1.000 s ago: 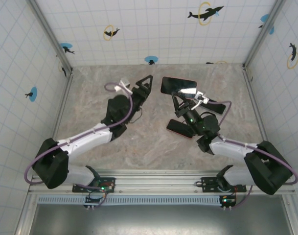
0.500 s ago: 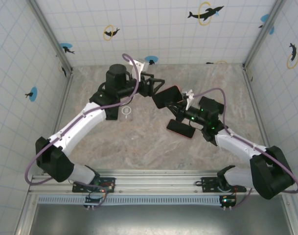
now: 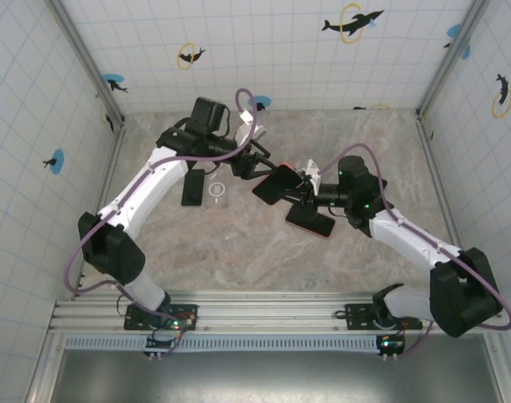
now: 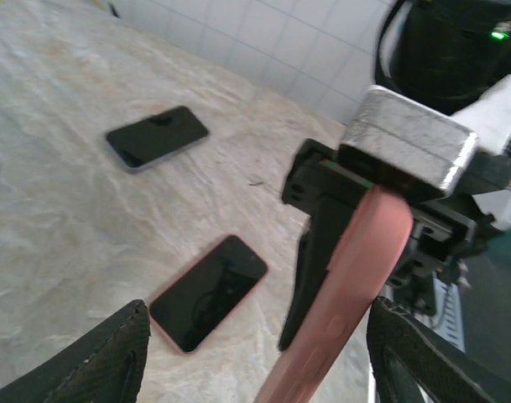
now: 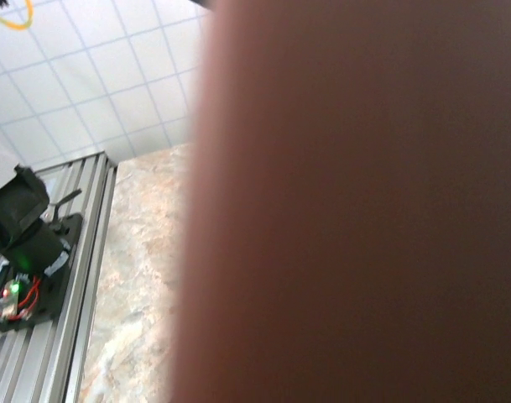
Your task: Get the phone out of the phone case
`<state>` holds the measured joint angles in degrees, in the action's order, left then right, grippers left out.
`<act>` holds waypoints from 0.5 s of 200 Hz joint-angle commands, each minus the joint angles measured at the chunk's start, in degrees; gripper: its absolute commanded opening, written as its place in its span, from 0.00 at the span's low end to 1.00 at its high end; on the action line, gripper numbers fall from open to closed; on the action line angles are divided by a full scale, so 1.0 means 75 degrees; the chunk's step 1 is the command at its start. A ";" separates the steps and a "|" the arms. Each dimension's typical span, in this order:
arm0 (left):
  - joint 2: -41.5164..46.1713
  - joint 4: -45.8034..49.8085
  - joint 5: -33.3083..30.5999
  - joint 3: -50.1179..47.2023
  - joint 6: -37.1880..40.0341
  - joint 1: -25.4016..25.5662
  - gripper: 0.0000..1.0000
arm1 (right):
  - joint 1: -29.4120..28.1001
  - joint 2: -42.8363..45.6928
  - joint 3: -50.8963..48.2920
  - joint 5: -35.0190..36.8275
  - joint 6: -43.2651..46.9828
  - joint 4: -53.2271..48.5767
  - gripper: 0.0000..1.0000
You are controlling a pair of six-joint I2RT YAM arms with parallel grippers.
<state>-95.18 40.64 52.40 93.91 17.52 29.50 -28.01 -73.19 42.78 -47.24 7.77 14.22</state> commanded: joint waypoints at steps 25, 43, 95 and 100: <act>-0.0227 0.1034 0.1183 0.0294 0.0945 0.0038 0.65 | -0.0004 -0.0347 0.0804 -0.0700 0.0887 -0.0619 0.07; -0.0179 0.0956 0.1107 0.0201 0.0995 0.0053 0.61 | -0.0044 -0.0418 0.0924 -0.0784 0.0872 -0.0620 0.07; -0.0218 0.0845 0.0960 0.0147 0.1004 0.0329 0.43 | -0.0132 -0.0705 0.1349 -0.0884 0.1030 -0.0966 0.07; -0.0220 0.0840 0.0938 0.0141 0.1006 0.0333 0.42 | -0.0138 -0.0706 0.1354 -0.0884 0.1039 -0.0970 0.07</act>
<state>-96.75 46.24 58.50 94.37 22.85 31.20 -28.56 -78.17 49.52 -51.42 14.17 6.59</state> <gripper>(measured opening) 0.457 0.118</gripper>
